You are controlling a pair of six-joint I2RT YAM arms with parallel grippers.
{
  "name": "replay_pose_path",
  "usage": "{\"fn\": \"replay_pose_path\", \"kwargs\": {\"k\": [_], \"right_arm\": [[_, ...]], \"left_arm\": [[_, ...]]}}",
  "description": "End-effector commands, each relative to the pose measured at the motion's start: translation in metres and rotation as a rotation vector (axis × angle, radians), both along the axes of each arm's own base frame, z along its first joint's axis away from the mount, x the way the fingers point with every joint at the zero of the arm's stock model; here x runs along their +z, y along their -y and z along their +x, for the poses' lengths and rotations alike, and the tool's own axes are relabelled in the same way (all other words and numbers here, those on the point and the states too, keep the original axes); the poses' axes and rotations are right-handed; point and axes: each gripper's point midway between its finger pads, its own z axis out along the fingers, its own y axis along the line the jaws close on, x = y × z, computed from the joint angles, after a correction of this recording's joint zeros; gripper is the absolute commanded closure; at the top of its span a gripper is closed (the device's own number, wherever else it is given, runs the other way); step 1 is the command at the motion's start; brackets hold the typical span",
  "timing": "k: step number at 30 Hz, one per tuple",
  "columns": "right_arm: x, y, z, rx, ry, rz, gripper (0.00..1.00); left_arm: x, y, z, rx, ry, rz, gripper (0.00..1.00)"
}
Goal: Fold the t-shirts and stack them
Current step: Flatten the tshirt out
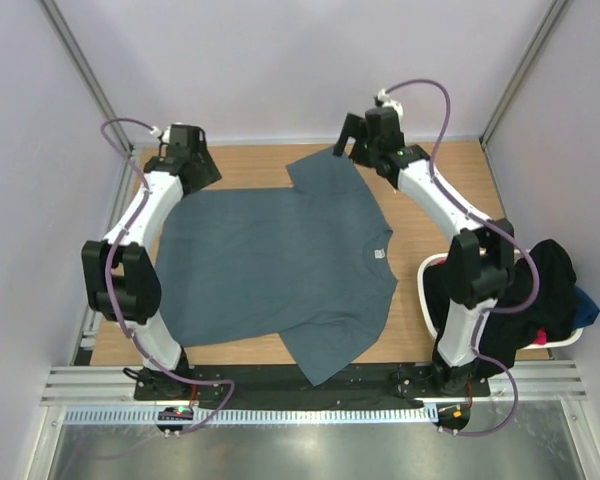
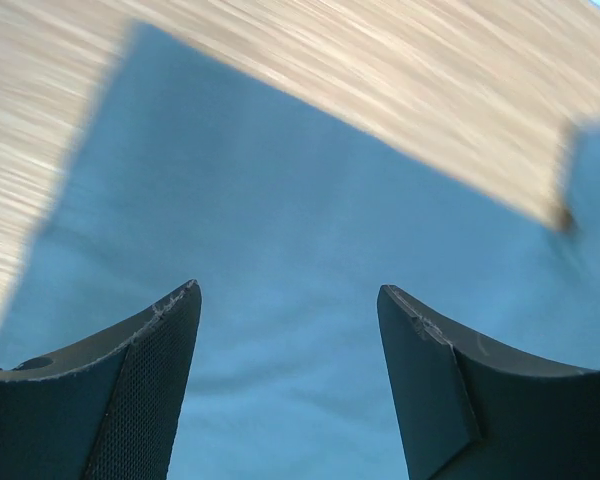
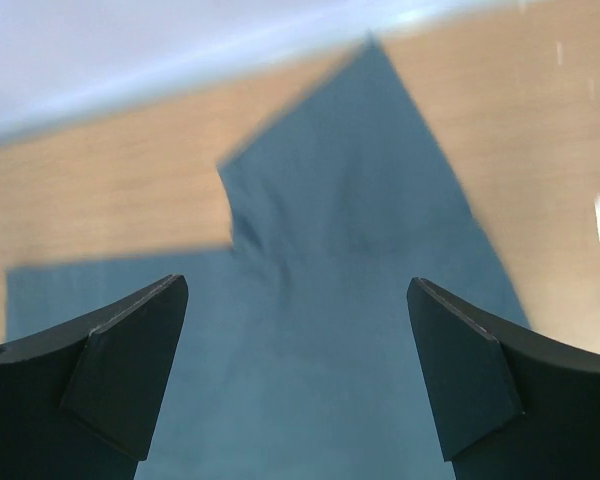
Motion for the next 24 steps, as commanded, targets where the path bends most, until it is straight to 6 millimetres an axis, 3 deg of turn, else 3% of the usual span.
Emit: {"fn": "replay_pose_path", "kwargs": {"k": [1, 2, 3, 4, 7, 11, 13, 16, 17, 18, 21, 22, 24], "right_arm": [[-0.109, -0.007, -0.080, 0.052, -0.320, -0.029, 0.02], [-0.106, -0.010, -0.096, 0.070, -0.323, -0.027, 0.02], [-0.127, -0.009, -0.119, 0.083, -0.379, -0.053, 0.02], [-0.133, -0.018, -0.138, 0.108, -0.404, -0.084, 0.02], [-0.140, -0.028, -0.186, 0.162, -0.449, -0.140, 0.02], [-0.133, -0.036, -0.238, 0.223, -0.467, -0.175, 0.02], [-0.121, -0.036, -0.263, 0.252, -0.450, -0.175, 0.02], [-0.105, -0.055, -0.304, 0.349, -0.414, -0.120, 0.05], [-0.111, -0.064, -0.328, 0.412, -0.431, -0.120, 0.09], [-0.111, -0.070, -0.339, 0.434, -0.436, -0.108, 0.10], [-0.128, -0.078, -0.380, 0.531, -0.482, -0.155, 0.20], [-0.137, -0.079, -0.390, 0.551, -0.501, -0.179, 0.32], [-0.151, -0.084, -0.413, 0.604, -0.520, -0.218, 0.46]], "left_arm": [[-0.004, 0.053, -0.041, -0.143, -0.066, -0.016, 0.27], [-0.007, 0.065, -0.050, -0.167, -0.082, -0.023, 0.27], [-0.007, 0.071, -0.058, -0.172, -0.083, -0.047, 0.27], [-0.017, 0.077, -0.070, -0.185, -0.113, -0.048, 0.27], [-0.033, 0.077, -0.096, -0.182, -0.164, -0.058, 0.27], [-0.047, 0.078, -0.128, -0.188, -0.219, -0.087, 0.27], [-0.048, 0.079, -0.142, -0.187, -0.226, -0.101, 0.27], [-0.059, 0.078, -0.163, -0.180, -0.274, -0.102, 0.24], [-0.061, 0.077, -0.168, -0.182, -0.285, -0.099, 0.19], [-0.063, 0.078, -0.172, -0.189, -0.299, -0.095, 0.10], [-0.067, 0.076, -0.181, -0.192, -0.338, -0.078, 0.07], [-0.068, 0.075, -0.182, -0.192, -0.338, -0.079, 0.07], [-0.066, 0.076, -0.186, -0.195, -0.332, -0.089, 0.06]]}}
